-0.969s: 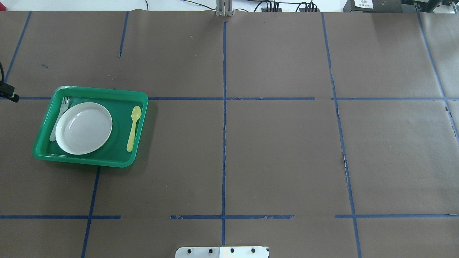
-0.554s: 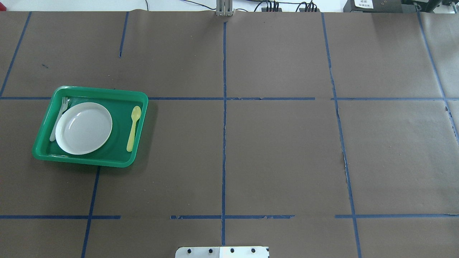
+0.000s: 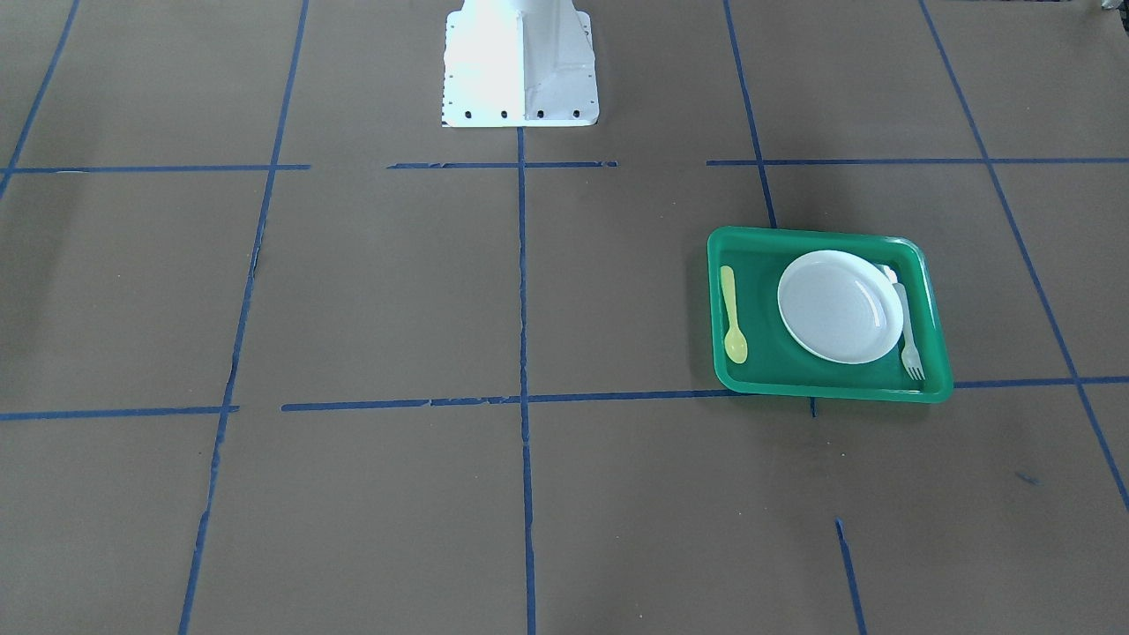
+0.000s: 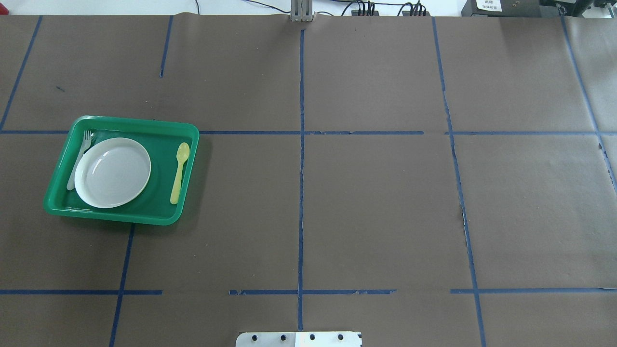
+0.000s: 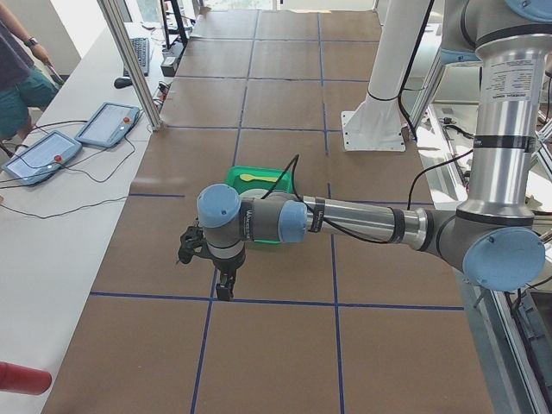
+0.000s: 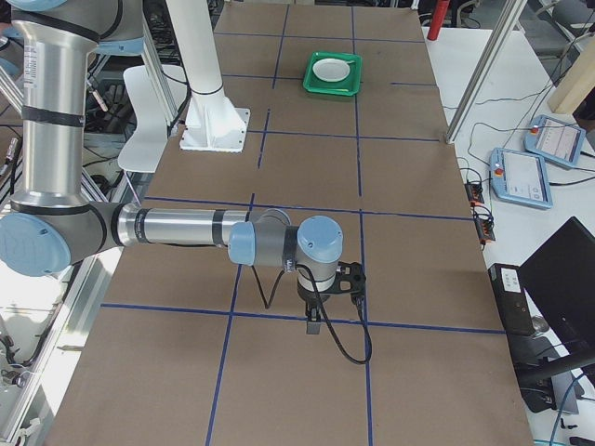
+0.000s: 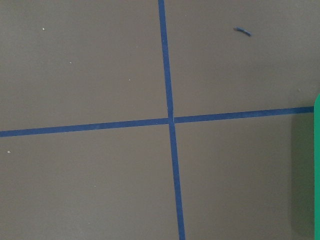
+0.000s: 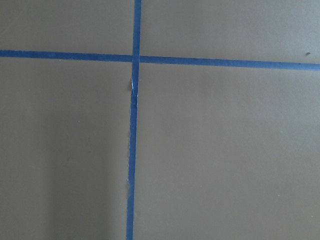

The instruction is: Place fork

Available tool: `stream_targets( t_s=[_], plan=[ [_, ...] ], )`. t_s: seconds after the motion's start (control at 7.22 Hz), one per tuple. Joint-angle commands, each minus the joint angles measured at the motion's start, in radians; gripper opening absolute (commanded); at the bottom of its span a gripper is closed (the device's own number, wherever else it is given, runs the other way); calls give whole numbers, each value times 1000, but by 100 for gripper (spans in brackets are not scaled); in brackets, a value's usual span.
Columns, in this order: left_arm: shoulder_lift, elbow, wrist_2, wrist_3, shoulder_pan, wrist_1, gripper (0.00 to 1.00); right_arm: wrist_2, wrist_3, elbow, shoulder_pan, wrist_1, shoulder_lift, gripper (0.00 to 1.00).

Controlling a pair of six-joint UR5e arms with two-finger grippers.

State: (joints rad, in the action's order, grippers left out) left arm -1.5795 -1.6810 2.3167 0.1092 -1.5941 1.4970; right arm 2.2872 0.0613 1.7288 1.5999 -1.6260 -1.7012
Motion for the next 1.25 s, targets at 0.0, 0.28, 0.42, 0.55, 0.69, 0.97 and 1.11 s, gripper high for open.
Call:
stream_targets(
  t_s=[0.0, 0.28, 0.42, 0.55, 0.69, 0.97, 1.11],
  plan=[
    [-1, 1, -3, 9, -4, 11, 100, 0, -2, 0, 0, 0, 0, 100],
    [-2, 0, 1, 9, -6, 23, 100, 0, 0, 0, 0, 0, 0, 100],
    [-5, -2, 1, 9, -6, 25, 100, 0, 0, 0, 0, 0, 0, 100],
    [-5, -2, 1, 9, -6, 25, 100, 0, 0, 0, 0, 0, 0, 100],
    [-5, -2, 1, 9, -6, 25, 100, 0, 0, 0, 0, 0, 0, 100],
    [-5, -2, 1, 9, -6, 25, 100, 0, 0, 0, 0, 0, 0, 100],
    [-2, -2, 3, 9, -6, 25, 100, 0, 0, 0, 0, 0, 0, 100]
  ],
)
